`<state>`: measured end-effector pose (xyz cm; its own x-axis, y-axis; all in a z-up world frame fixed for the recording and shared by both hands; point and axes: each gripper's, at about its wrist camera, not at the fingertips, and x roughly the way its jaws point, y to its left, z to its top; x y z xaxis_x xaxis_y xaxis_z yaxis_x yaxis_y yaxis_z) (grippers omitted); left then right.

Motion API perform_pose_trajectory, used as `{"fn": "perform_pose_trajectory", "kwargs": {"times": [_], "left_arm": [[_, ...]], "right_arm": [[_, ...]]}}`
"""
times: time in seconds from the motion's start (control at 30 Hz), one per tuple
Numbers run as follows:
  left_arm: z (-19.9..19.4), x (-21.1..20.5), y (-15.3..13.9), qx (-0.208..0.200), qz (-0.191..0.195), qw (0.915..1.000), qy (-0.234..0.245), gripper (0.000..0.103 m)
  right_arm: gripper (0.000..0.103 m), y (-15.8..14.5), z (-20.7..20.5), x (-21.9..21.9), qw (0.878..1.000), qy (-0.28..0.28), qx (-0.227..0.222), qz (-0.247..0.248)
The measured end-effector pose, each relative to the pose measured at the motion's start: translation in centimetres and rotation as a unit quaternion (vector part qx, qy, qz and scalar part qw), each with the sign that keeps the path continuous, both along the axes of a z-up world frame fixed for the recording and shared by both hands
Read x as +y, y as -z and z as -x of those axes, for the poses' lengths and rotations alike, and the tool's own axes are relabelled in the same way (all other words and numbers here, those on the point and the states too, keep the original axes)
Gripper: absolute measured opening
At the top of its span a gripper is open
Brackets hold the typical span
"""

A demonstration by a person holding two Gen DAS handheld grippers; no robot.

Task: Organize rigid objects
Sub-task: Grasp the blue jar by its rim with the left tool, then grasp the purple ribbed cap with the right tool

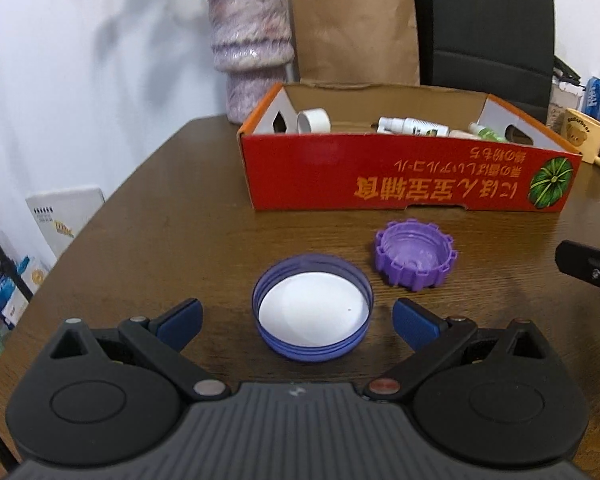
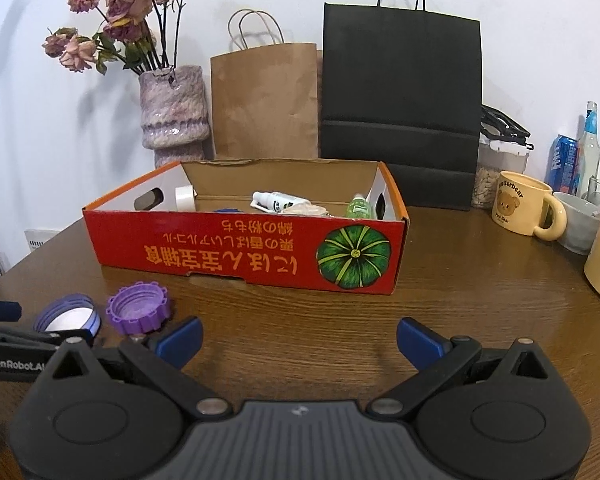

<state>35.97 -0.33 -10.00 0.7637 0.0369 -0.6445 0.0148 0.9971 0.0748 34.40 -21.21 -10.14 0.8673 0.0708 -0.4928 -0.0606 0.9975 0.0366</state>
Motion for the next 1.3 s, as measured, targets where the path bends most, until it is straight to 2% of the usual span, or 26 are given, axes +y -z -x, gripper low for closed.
{"fn": "perform_pose_trajectory", "kwargs": {"times": [0.13, 0.17, 0.2, 0.27, 0.47, 0.87, 1.3], "left_arm": [[-0.3, 0.5, 0.1, 0.010, 0.020, 0.9997, -0.003, 0.102], [-0.3, 0.6, 0.1, 0.011, 0.020, 0.9997, -0.003, 0.094], [-0.3, 0.6, 0.1, 0.011, 0.020, 0.9997, -0.003, 0.081], [-0.2, 0.6, 0.0, 0.009, 0.029, 0.9995, 0.003, 0.068], [0.4, -0.1, -0.5, -0.007, 0.013, 0.9998, 0.012, 0.067], [0.6, 0.8, -1.5, -0.028, 0.010, 0.9996, 0.000, 0.067], [0.1, 3.2, -2.1, -0.041, 0.005, 0.9990, -0.016, 0.067]], "right_arm": [[0.103, 0.1, -0.1, 0.1, 1.000, -0.002, 0.003, 0.001], [0.103, 0.2, -0.1, 0.1, 1.000, -0.003, 0.004, 0.002], [0.103, 0.2, -0.1, 0.1, 1.000, -0.003, 0.005, 0.002], [0.103, 0.2, -0.1, 0.2, 1.000, -0.004, 0.006, 0.003], [0.103, 0.3, -0.2, 0.2, 1.000, -0.005, 0.008, 0.003], [0.103, 0.5, -0.4, 1.2, 1.000, -0.023, 0.012, 0.006], [0.103, 0.3, -1.2, 4.8, 0.998, -0.053, 0.016, 0.003]]}}
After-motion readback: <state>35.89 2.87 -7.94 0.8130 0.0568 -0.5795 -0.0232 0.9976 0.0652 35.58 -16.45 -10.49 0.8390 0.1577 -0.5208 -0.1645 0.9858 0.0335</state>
